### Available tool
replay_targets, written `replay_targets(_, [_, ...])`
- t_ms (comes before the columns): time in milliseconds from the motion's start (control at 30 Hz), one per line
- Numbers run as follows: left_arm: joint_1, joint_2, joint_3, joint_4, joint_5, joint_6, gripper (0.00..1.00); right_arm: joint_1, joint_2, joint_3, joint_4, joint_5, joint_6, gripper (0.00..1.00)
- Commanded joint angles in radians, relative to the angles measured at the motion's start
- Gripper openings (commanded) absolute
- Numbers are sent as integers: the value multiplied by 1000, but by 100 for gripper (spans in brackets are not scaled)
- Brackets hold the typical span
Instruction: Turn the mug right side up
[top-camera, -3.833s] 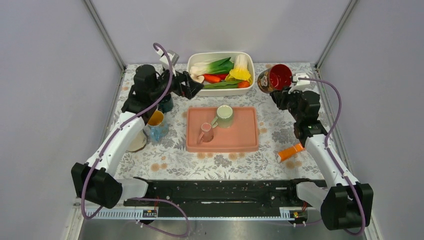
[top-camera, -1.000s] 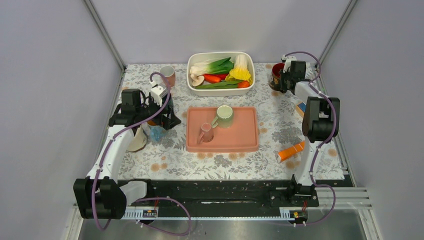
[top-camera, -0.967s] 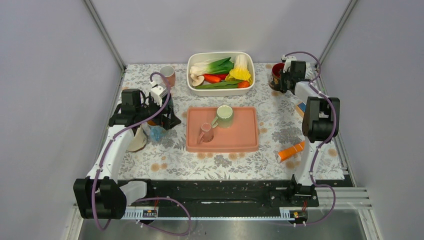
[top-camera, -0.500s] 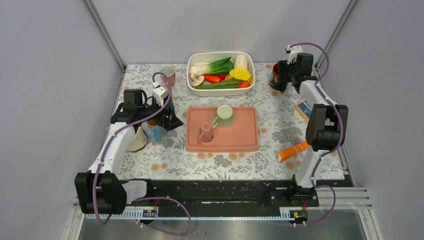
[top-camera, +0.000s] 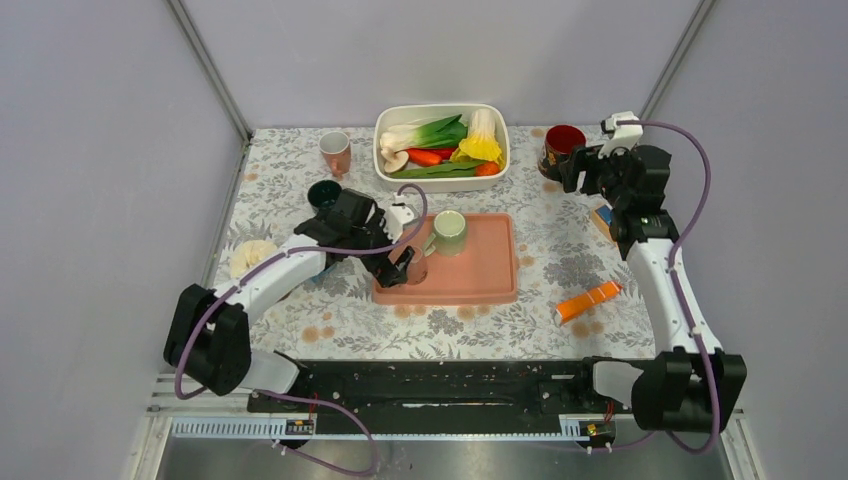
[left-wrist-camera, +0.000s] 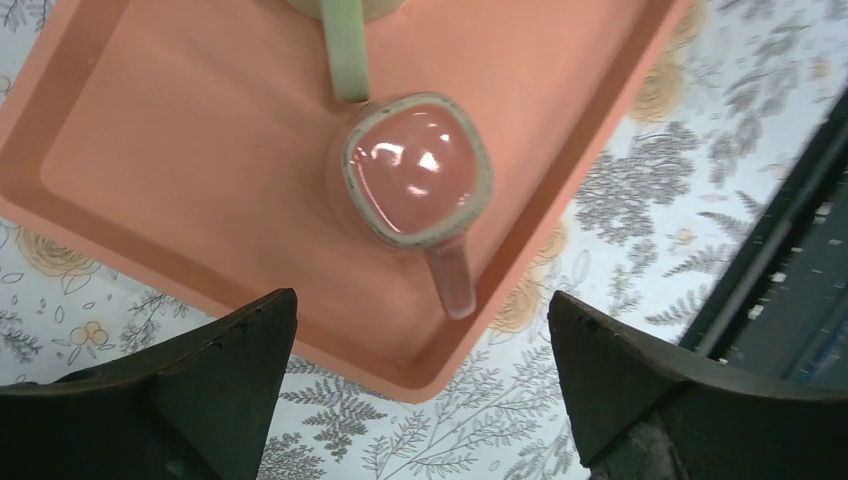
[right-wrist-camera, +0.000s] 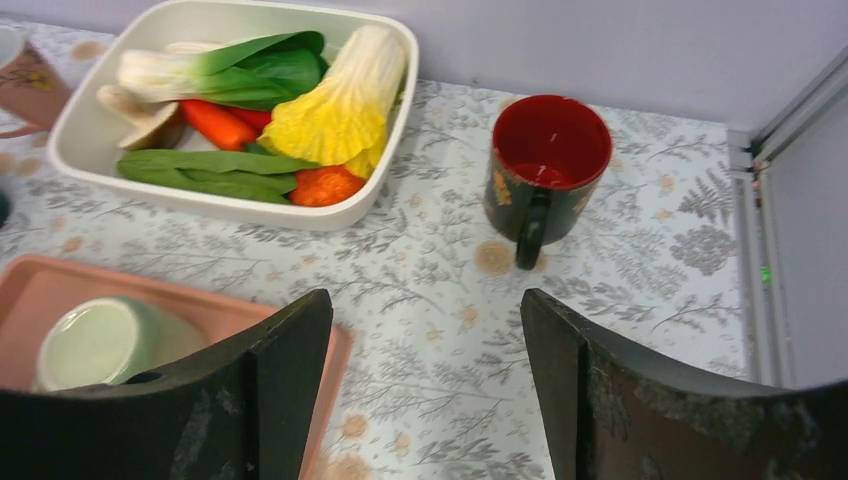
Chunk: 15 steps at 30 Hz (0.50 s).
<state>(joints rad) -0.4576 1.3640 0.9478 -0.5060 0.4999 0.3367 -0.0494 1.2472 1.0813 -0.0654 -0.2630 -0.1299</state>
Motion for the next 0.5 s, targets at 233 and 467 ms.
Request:
replay_targets(233, [-108,95,40,130,-317,-68,90,21,-200,-197,86,-135,195,76])
replay_targets(467, [-138,130,62,114,-301,-55,63,25,-188,-219,104,-145,208,75])
